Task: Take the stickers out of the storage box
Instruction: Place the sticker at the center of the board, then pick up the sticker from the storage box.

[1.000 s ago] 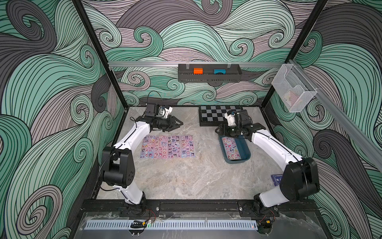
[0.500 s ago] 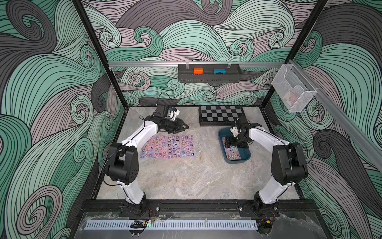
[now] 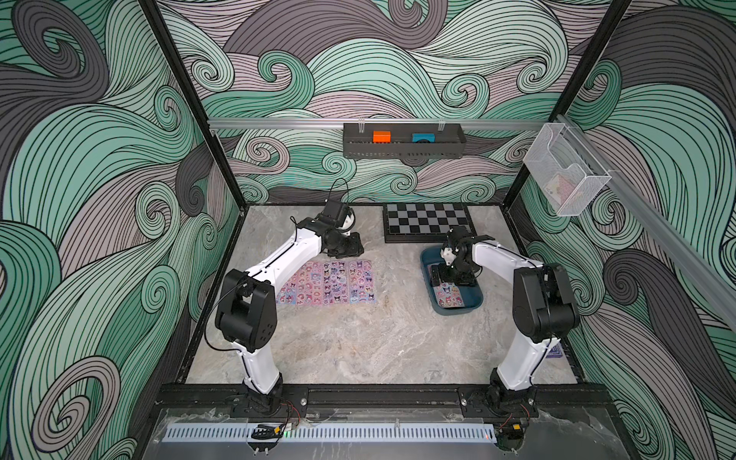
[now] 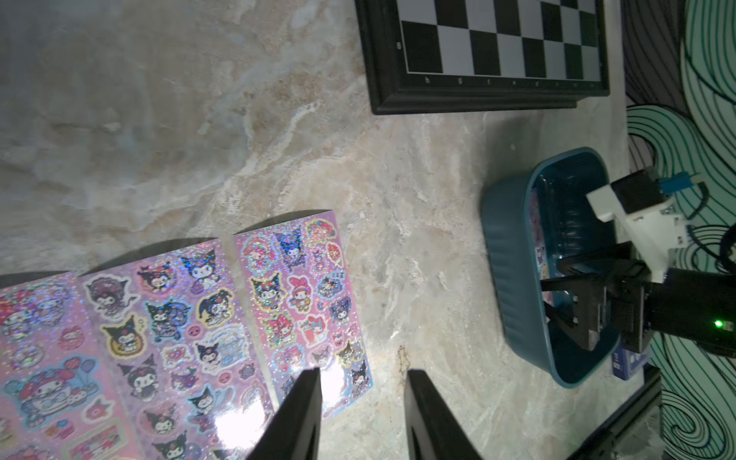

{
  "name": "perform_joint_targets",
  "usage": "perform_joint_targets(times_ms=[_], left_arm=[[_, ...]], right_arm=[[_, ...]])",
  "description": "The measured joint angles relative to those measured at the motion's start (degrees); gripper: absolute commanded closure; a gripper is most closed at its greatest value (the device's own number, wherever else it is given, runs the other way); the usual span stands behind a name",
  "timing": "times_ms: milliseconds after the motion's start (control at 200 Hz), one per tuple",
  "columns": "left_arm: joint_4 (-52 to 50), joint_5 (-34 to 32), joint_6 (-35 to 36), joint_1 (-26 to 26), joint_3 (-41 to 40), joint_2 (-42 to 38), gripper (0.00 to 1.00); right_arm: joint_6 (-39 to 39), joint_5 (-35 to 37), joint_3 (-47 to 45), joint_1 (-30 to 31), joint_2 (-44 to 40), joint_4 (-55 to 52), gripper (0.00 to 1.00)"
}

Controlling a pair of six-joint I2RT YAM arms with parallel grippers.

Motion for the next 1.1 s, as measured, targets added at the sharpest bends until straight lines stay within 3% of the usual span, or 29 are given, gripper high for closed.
perform_joint_targets(times_ms=[240,420,530,580,645,731,926,1101], left_arm=[[-0.5,-2.1,0.8,0.0,0.0,0.0,0.6],[-0.3,-0.8,1.1,0.0,0.0,0.1,0.6],[0.0,0.4,1.2,0.0,0.0,0.1,0.6],[0.3,0.8,1.2,0.0,0.0,0.1,0.6],[0.6,1.2,1.3,0.0,-0.1,0.1,0.6],[0.8,1.9,1.3,0.0,-0.2,0.1,0.6],[1.6,3.3,1.4,0.0,-0.3,0.1,0.6],[1.9,4.3,1.5,0.0,-0.3,0.1,0.6]], right_arm=[[0.3,0.7,0.3,0.1,2.0,-0.2,0.13],[0.7,0.7,0.3,0.1,2.0,-0.2,0.28],[0.5,0.7,0.3,0.0,2.0,-0.2,0.31],[0.5,0.7,0.3,-0.1,2.0,-0.2,0.29],[0.4,0.7,0.3,-0.1,1.8,-0.2,0.13],[0.5,1.0,0.3,0.0,1.1,-0.2,0.03],[-0.9,2.9,1.6,1.3,0.1,-0.5,0.01],[-2.4,4.6,8.3,1.6,5.9,-2.9,0.01]])
